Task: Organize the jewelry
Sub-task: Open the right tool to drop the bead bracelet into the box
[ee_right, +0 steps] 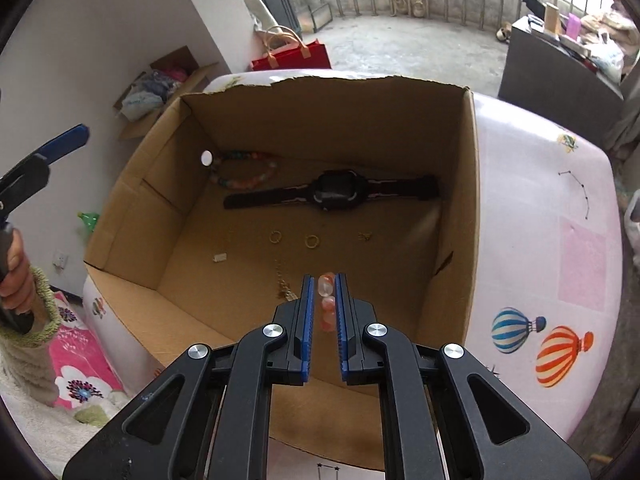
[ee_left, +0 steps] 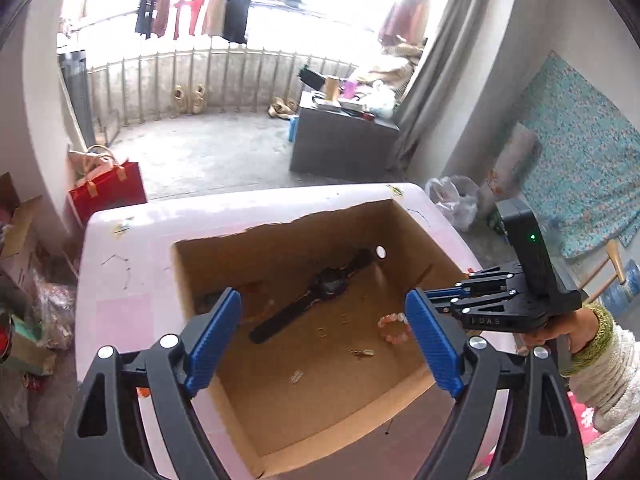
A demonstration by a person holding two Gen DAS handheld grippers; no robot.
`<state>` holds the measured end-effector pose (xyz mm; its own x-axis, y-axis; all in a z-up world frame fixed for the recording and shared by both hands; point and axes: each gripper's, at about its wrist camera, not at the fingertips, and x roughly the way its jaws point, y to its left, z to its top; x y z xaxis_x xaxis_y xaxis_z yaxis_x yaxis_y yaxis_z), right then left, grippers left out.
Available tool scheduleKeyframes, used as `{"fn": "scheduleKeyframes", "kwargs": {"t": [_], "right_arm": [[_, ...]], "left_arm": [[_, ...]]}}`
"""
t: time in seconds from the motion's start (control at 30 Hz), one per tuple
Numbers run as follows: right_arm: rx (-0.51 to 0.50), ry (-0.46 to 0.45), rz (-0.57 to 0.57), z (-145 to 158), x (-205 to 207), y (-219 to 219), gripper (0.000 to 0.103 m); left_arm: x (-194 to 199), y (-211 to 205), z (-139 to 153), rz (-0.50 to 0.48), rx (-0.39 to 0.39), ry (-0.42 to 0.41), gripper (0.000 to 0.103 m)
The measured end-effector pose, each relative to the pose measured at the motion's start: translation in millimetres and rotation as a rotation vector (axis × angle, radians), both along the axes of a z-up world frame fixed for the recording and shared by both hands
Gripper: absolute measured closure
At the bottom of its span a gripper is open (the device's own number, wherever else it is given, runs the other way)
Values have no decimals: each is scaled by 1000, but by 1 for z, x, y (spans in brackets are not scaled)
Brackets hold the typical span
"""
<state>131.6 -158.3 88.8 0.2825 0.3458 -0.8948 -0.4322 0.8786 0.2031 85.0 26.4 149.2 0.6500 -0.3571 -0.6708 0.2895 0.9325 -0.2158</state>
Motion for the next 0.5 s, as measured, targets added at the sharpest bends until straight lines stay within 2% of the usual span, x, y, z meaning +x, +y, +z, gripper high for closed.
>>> {"fn": "scheduleKeyframes", "kwargs": {"t": [0.17, 0.27, 0.33, 0.37, 0.43, 0.5], "right_arm": [[-69, -54, -41, 8, -11, -8, 93], [-48, -98, -98, 22, -20, -20, 93], [-26, -163, -146, 36, -26, -31, 92], [-10, -199, -176, 44, -31, -38, 89], [13, -261, -243, 54, -42, -51, 66], [1, -292, -300, 54, -47, -63, 56]], "left_arm": [[-22, 47, -7, 123, -61, -14, 19], [-27, 56, -16, 158, -87, -2, 19], [-22, 58, -20, 173, -85, 9, 19], [-24, 62, -23, 173, -88, 10, 18], [-21, 63, -29, 187, -97, 22, 14], [-22, 62, -39, 182, -128, 46, 13]]}}
